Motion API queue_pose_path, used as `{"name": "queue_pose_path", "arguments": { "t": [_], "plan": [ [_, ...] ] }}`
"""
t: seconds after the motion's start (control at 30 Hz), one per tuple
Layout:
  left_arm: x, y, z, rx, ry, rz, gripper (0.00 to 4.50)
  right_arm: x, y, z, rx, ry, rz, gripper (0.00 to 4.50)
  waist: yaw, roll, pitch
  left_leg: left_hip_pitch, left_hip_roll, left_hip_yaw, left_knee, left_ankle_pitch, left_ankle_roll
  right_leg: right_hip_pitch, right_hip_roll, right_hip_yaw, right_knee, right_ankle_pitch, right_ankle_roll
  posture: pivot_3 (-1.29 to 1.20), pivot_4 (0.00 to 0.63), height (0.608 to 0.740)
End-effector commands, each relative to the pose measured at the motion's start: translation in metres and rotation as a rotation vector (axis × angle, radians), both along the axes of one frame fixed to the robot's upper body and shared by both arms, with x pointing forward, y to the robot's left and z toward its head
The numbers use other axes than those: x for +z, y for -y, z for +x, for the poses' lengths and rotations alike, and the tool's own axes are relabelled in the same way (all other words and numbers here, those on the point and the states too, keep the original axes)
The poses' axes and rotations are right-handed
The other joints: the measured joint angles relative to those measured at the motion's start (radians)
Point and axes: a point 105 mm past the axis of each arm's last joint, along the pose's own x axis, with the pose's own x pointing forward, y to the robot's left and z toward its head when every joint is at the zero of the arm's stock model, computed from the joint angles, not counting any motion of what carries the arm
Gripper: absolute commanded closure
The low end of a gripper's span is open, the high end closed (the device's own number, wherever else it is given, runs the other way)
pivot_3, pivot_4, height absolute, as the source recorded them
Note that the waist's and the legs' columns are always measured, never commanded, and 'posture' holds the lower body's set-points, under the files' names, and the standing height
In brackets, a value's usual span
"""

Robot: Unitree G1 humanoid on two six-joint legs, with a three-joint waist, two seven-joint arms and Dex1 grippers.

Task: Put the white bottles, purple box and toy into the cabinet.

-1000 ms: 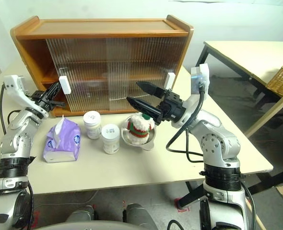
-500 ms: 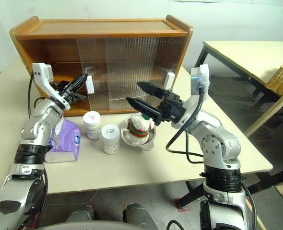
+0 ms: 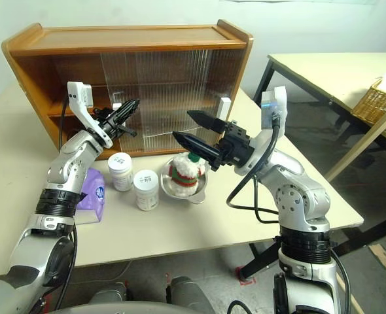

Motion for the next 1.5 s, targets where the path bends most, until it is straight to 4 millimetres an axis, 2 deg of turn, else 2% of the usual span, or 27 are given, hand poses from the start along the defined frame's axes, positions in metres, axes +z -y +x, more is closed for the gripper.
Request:
{"name": "queue_pose_path", "arguments": {
  "t": [0.03, 0.23, 0.4, 0.63, 0.83, 1.5],
  "plan": [
    [0.004, -0.013, -0.008, 0.021, 0.036, -0.017, 4.49, 0.001, 0.003, -0.002, -0.006, 0.008, 0.006, 0.00, -0.002, 0.000, 0.000, 0.000, 0.000, 0.001, 0.000, 0.000, 0.000, 0.000, 0.001, 0.000, 0.000, 0.000, 0.000, -0.19, 0.000, 0.740],
    [0.007, -0.037, -0.021, 0.103, 0.066, -0.035, 4.49, 0.000, 0.001, -0.001, 0.006, 0.002, 0.005, 0.00, -0.004, 0.000, 0.000, 0.000, 0.001, 0.011, 0.000, 0.000, 0.001, 0.000, 0.002, 0.000, -0.001, 0.000, 0.000, -0.16, 0.000, 0.740],
    [-0.007, -0.056, -0.017, 0.214, 0.017, -0.012, 4.49, 0.000, -0.001, 0.001, 0.018, 0.000, 0.004, 0.00, 0.000, 0.000, 0.000, 0.002, 0.002, 0.010, 0.001, 0.000, 0.001, 0.002, 0.002, 0.001, -0.001, 0.000, 0.000, -0.15, 0.000, 0.740],
    [-0.028, -0.066, -0.007, 0.304, -0.050, 0.012, 4.49, 0.001, 0.000, 0.002, 0.021, 0.003, 0.002, 0.00, 0.006, 0.000, 0.000, 0.002, 0.002, 0.002, 0.001, -0.001, 0.001, 0.002, 0.000, 0.002, -0.001, 0.000, 0.000, -0.15, 0.000, 0.740],
    [-0.034, -0.056, 0.000, 0.281, -0.059, 0.026, 4.49, 0.001, 0.001, 0.001, 0.016, 0.009, -0.002, 0.00, 0.007, 0.000, 0.000, 0.002, 0.002, 0.000, 0.001, -0.001, 0.001, 0.002, 0.000, 0.002, -0.001, 0.000, 0.000, -0.16, 0.000, 0.740],
    [-0.031, -0.019, 0.010, 0.136, -0.051, 0.042, 4.49, 0.000, 0.004, -0.001, -0.010, 0.009, 0.004, 0.00, 0.004, 0.000, 0.000, 0.000, 0.001, 0.001, 0.002, -0.002, 0.002, 0.002, 0.000, 0.001, -0.003, 0.000, 0.000, -0.19, 0.000, 0.740]
  ]
}}
